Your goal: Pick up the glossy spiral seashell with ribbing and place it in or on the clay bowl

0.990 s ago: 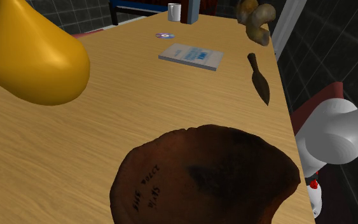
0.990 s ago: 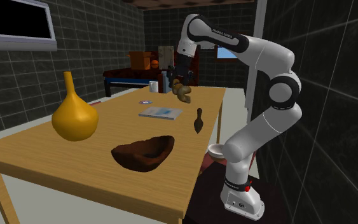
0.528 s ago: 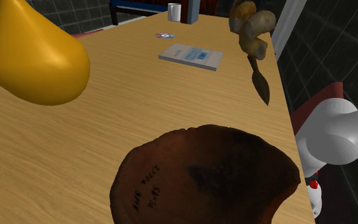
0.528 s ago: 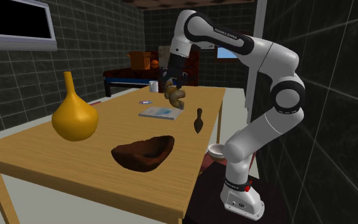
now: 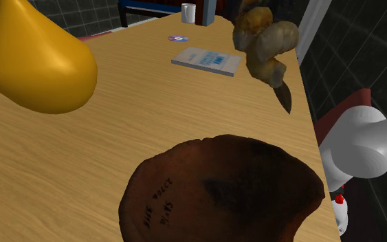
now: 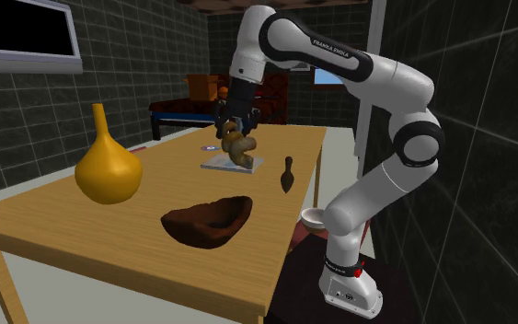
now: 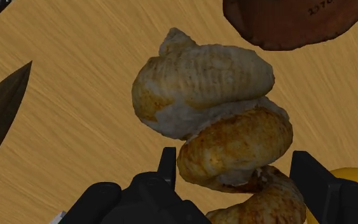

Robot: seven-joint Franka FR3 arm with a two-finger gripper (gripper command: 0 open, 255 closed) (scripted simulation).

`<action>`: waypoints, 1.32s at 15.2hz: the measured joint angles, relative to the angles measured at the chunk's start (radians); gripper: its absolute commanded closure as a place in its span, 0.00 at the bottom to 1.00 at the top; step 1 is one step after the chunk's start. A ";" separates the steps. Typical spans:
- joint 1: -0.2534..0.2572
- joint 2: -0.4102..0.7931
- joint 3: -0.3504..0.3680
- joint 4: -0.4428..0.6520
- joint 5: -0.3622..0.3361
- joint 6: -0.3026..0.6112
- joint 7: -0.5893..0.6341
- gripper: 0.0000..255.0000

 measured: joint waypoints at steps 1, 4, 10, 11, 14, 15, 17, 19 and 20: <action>-0.001 0.014 0.027 0.024 0.006 0.001 0.028 1.00; 0.001 0.023 0.102 0.041 0.029 0.021 0.101 1.00; -0.030 0.116 0.276 0.166 0.037 0.051 0.256 1.00; -0.037 0.131 0.308 0.188 0.035 0.055 0.283 1.00; -0.061 0.174 0.396 0.231 0.026 0.081 0.349 1.00; -0.058 0.169 0.402 0.218 0.030 0.091 0.353 1.00; -0.052 0.157 0.402 0.190 0.037 0.109 0.350 1.00; -0.046 0.143 0.403 0.153 0.046 0.133 0.344 1.00; -0.042 0.136 0.403 0.133 0.050 0.147 0.341 1.00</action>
